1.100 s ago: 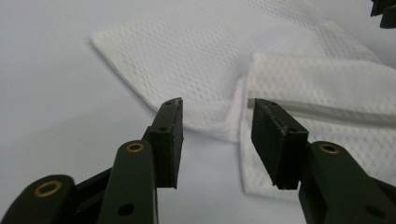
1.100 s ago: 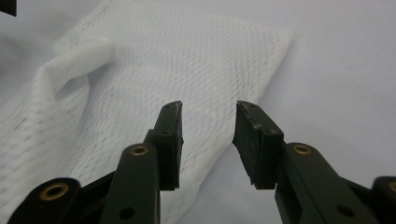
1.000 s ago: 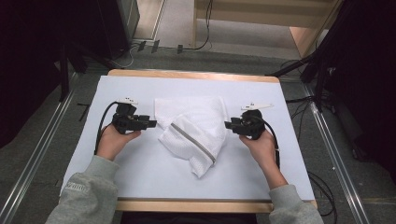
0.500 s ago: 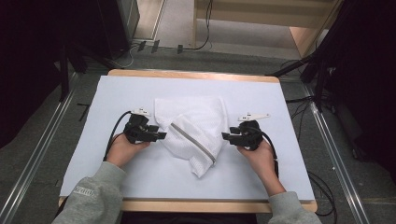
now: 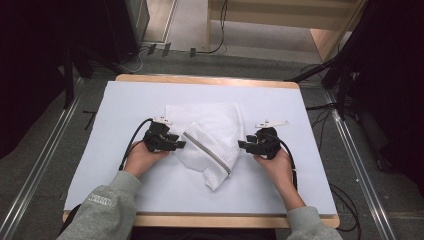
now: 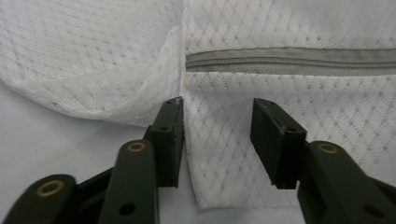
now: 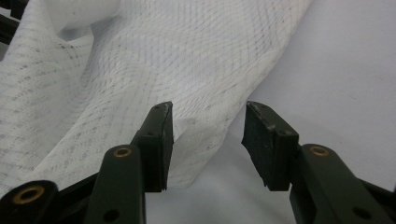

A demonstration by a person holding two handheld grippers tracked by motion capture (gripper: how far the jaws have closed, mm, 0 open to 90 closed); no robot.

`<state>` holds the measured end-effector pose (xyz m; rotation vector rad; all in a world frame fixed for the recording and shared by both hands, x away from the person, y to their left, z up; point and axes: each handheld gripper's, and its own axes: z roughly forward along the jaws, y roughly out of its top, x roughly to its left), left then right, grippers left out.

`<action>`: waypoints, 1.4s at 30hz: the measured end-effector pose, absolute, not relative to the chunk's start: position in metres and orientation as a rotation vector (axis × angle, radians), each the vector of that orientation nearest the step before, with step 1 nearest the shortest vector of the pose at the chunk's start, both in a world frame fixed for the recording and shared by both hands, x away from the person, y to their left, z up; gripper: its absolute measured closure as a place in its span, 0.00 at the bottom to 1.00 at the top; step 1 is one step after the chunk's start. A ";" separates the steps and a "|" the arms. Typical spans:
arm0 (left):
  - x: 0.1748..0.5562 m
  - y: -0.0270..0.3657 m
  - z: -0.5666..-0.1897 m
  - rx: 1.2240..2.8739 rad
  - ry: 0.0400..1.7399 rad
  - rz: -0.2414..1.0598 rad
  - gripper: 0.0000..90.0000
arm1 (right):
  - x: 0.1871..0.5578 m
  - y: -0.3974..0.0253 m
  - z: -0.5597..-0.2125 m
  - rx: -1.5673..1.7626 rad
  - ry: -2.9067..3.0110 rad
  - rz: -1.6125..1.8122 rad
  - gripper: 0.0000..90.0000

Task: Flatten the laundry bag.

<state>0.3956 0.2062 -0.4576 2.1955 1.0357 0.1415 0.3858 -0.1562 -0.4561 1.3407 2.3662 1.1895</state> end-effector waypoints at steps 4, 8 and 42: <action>0.395 0.205 -0.458 2.199 1.058 0.145 0.89 | 0.391 -0.154 -0.459 1.356 2.359 1.181 0.60; 0.397 0.205 -0.458 2.201 1.074 0.113 1.00 | 0.396 -0.151 -0.462 1.386 2.370 1.182 0.62; 0.330 0.297 -0.417 2.042 1.223 0.088 1.00 | 0.426 -0.141 -0.437 1.352 2.338 1.220 1.00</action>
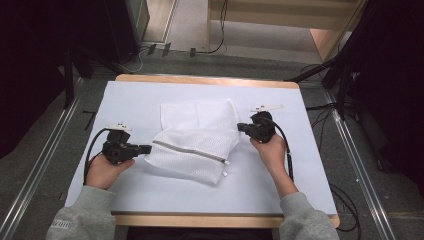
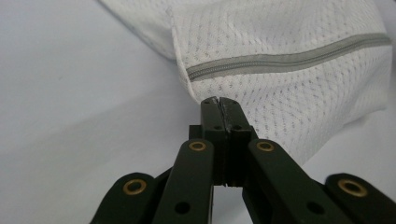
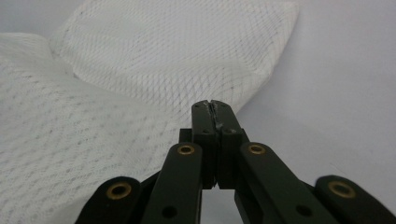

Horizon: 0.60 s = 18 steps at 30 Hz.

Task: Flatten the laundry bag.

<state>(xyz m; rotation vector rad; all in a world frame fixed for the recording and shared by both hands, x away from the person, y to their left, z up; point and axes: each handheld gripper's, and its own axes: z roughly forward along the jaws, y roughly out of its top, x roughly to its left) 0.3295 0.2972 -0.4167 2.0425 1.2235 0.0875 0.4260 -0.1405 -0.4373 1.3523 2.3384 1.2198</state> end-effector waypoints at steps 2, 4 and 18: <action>0.326 0.304 -0.418 2.040 1.252 0.101 1.00 | 0.428 -0.137 -0.437 1.352 2.346 1.224 1.00; 0.325 0.310 -0.419 2.033 1.281 0.110 1.00 | 0.430 -0.134 -0.437 1.333 2.359 1.227 1.00; 0.318 0.346 -0.435 2.018 1.429 0.097 1.00 | 0.439 -0.088 -0.440 1.235 2.451 1.258 0.85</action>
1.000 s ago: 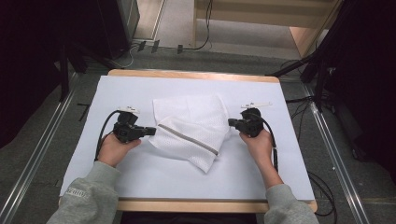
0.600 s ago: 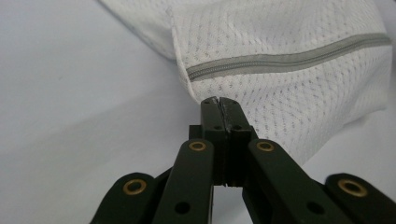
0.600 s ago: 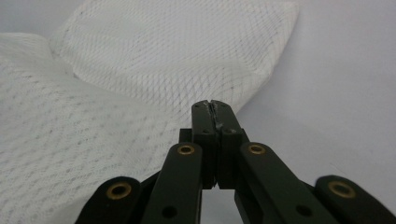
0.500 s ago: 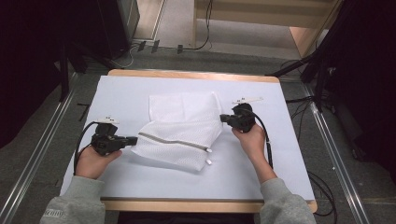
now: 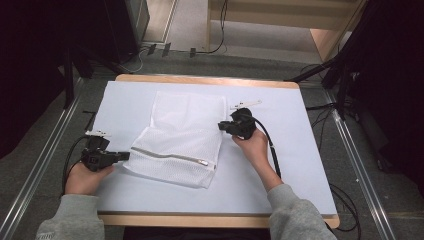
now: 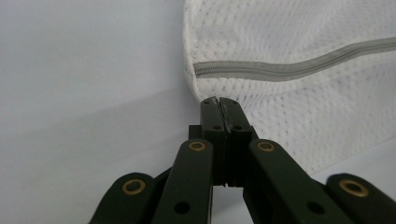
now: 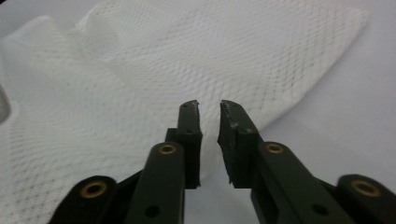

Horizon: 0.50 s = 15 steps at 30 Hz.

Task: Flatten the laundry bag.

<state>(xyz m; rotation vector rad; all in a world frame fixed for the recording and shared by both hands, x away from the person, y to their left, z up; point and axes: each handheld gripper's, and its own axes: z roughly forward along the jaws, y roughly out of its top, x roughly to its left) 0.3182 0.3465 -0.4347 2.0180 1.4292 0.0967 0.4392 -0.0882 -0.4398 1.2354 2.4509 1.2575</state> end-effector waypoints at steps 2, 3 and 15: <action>0.318 0.347 -0.435 2.014 1.419 0.073 1.00 | 0.437 -0.088 -0.437 1.225 2.441 1.259 0.78; 0.318 0.346 -0.435 2.016 1.412 0.070 1.00 | 0.436 -0.089 -0.435 1.222 2.438 1.263 0.77; 0.323 0.343 -0.428 1.983 1.322 0.105 0.71 | 0.402 -0.101 -0.437 1.188 2.461 1.261 0.71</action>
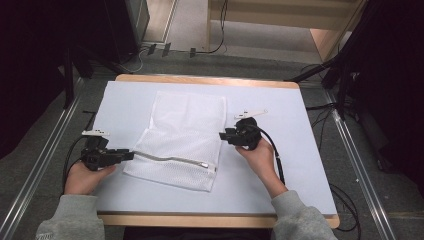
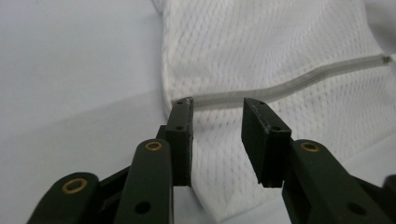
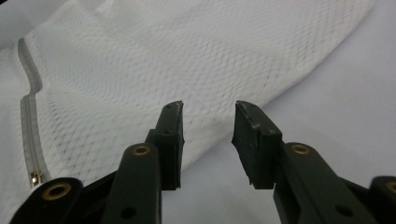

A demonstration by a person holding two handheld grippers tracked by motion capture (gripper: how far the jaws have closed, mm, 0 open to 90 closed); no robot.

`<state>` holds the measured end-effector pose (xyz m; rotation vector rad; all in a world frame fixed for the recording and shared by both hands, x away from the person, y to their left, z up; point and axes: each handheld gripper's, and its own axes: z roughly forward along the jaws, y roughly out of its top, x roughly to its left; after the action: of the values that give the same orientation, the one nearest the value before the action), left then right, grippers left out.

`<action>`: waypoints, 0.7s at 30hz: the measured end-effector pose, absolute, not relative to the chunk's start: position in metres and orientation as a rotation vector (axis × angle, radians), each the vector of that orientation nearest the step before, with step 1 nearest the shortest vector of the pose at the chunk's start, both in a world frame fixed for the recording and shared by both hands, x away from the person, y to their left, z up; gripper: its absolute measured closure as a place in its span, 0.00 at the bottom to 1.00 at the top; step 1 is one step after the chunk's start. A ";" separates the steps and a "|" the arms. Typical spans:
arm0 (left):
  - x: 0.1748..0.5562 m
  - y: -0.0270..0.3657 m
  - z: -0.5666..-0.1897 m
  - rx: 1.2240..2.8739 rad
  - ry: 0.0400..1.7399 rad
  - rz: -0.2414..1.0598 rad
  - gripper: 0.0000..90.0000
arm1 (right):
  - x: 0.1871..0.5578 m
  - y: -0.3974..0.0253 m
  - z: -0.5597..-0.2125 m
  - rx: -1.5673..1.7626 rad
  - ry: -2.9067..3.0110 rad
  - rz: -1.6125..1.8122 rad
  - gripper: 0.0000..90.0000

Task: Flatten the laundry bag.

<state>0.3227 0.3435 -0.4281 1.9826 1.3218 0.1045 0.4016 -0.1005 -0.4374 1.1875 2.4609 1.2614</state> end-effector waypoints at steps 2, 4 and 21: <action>0.329 0.341 -0.429 1.990 1.311 0.110 0.70 | 0.396 -0.100 -0.441 1.180 2.467 1.249 0.69; 0.336 0.339 -0.429 1.991 1.315 0.121 0.67 | 0.392 -0.100 -0.444 1.182 2.477 1.231 0.67; 0.399 0.314 -0.441 2.017 1.318 0.152 0.62 | 0.384 -0.090 -0.463 1.225 2.478 1.224 0.62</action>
<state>0.3990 0.3144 -0.4414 2.0174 1.3180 0.1516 0.3844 -0.0903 -0.4632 1.2252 2.4781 1.2243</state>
